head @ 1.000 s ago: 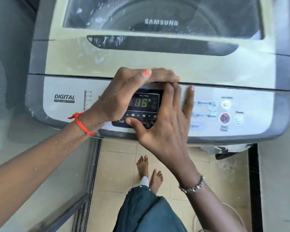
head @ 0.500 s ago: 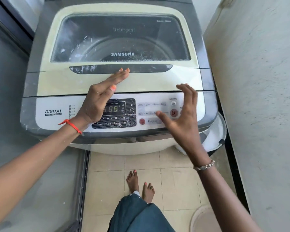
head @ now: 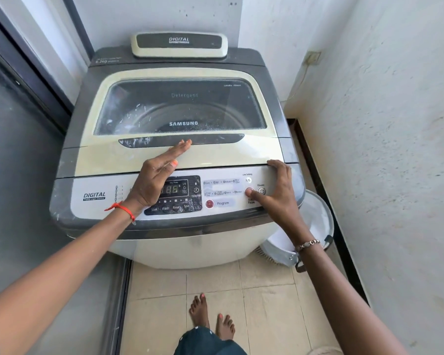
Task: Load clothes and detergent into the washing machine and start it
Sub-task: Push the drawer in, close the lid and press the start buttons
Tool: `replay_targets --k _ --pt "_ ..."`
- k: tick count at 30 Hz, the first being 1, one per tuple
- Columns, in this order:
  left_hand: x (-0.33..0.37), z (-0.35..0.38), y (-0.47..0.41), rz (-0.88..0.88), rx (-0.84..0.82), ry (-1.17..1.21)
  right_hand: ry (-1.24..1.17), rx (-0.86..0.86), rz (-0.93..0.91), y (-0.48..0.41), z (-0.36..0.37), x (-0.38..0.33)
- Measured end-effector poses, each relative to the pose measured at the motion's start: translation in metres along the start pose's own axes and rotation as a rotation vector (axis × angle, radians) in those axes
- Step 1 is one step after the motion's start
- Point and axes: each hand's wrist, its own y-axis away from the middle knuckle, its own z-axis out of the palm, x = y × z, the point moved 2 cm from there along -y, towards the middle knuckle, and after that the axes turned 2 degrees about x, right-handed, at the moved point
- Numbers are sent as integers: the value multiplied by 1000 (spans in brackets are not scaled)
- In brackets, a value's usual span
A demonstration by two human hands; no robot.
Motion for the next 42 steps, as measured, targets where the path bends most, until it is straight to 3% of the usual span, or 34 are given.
replay_targets --k 12,32,39,42 --pt "-4 1 -2 1 25 16 -92 48 63 -10 2 3" --pt "-5 4 0 -34 35 0 -62 -76 121 -8 -2 -1" --pt "-4 3 -2 -2 160 -115 -25 -68 104 -9 -1 -3" --pt "-7 2 -3 -25 273 -363 18 -78 100 -10 -2 -3"
